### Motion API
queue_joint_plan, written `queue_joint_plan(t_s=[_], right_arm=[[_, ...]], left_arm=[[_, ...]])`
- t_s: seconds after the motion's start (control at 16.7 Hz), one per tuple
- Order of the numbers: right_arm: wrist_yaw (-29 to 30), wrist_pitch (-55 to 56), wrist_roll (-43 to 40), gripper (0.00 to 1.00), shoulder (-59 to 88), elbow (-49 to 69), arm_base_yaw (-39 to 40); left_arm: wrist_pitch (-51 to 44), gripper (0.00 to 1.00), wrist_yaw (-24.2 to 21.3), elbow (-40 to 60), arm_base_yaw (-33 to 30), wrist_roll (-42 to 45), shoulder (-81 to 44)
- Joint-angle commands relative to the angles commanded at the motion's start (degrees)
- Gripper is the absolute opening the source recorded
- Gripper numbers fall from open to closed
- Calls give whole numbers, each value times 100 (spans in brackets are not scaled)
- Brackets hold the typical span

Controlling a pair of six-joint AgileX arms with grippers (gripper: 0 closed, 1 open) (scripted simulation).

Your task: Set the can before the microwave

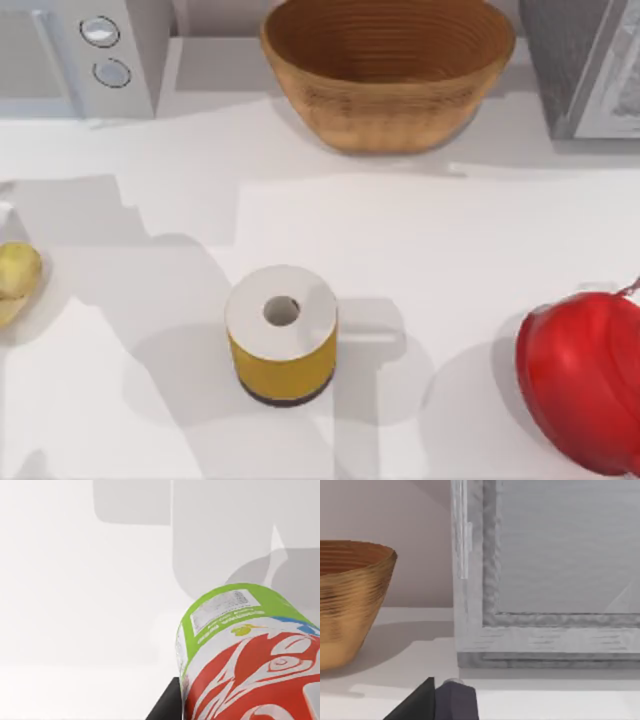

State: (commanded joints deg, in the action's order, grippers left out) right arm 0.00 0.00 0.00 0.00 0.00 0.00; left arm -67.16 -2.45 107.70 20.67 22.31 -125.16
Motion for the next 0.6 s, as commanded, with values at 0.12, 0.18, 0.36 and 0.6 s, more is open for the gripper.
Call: queue_joint_plan(t_s=[0.12,0.18,0.36,0.6], right_arm=[[0,0,0,100,0,0,0],[0,0,0,100,0,0,0],[0,0,0,100,0,0,0],[0,0,0,100,0,0,0]], left_arm=[[0,68,0,0,0,0,0],[0,75,0,0,0,0,0],[0,98,0,0,0,0,0],[0,100,0,0,0,0,0]])
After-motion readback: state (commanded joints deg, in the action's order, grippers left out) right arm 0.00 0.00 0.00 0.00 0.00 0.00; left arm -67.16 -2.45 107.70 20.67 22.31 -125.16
